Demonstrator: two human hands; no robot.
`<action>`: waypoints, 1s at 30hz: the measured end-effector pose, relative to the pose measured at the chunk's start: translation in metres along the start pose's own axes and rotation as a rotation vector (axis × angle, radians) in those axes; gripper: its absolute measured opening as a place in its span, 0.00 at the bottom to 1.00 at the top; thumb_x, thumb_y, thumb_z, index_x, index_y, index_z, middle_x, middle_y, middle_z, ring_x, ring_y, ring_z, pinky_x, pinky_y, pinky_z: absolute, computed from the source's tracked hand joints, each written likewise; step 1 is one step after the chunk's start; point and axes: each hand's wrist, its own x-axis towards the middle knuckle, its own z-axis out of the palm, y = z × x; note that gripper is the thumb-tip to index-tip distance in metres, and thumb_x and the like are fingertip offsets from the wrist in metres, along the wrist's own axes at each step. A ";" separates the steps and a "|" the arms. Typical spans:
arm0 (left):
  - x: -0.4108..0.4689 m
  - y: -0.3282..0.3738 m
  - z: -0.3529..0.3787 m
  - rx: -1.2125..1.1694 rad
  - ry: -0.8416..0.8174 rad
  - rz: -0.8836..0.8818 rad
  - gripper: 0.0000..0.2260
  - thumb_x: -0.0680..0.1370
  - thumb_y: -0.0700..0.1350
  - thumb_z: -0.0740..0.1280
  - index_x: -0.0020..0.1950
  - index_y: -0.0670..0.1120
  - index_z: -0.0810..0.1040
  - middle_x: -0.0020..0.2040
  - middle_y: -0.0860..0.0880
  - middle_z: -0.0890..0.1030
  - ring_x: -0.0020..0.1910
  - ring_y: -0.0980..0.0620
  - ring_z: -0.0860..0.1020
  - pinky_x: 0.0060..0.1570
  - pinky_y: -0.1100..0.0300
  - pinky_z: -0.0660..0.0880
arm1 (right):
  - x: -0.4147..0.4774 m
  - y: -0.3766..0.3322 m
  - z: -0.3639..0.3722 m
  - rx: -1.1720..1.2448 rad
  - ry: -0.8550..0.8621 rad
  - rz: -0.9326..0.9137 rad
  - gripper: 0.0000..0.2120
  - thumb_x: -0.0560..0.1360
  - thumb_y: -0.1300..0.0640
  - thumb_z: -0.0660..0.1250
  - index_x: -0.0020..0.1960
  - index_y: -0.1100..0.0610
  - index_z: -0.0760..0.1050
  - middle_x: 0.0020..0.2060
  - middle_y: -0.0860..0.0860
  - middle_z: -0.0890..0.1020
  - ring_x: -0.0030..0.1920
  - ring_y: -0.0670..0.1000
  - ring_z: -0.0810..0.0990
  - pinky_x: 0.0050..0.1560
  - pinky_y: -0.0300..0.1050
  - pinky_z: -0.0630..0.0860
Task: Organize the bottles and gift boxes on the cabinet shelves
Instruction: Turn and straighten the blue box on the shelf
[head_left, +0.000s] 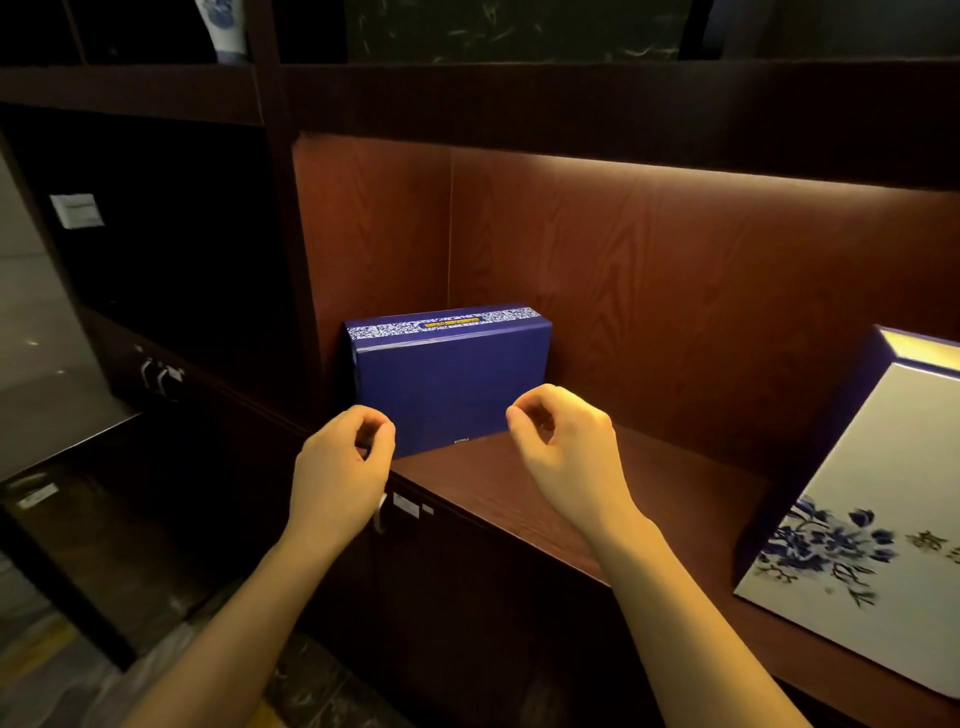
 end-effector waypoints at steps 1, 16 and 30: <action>0.007 -0.003 0.005 -0.009 0.013 -0.012 0.02 0.80 0.46 0.66 0.50 0.51 0.78 0.43 0.56 0.78 0.41 0.61 0.76 0.37 0.70 0.68 | 0.006 0.006 0.003 0.010 0.005 0.002 0.02 0.78 0.53 0.69 0.48 0.51 0.79 0.42 0.43 0.82 0.44 0.43 0.80 0.40 0.32 0.77; 0.162 -0.058 0.088 -0.078 0.133 -0.273 0.22 0.80 0.49 0.67 0.71 0.42 0.71 0.67 0.44 0.76 0.60 0.51 0.75 0.51 0.63 0.69 | 0.148 0.123 0.071 0.111 -0.035 0.261 0.06 0.77 0.51 0.70 0.53 0.51 0.78 0.50 0.47 0.82 0.48 0.44 0.80 0.40 0.29 0.69; 0.230 -0.094 0.103 -0.302 -0.078 -0.570 0.33 0.78 0.48 0.69 0.80 0.49 0.59 0.76 0.46 0.65 0.68 0.48 0.70 0.60 0.57 0.67 | 0.217 0.182 0.140 0.017 -0.093 0.486 0.40 0.78 0.40 0.66 0.80 0.58 0.53 0.81 0.55 0.53 0.79 0.58 0.55 0.73 0.56 0.63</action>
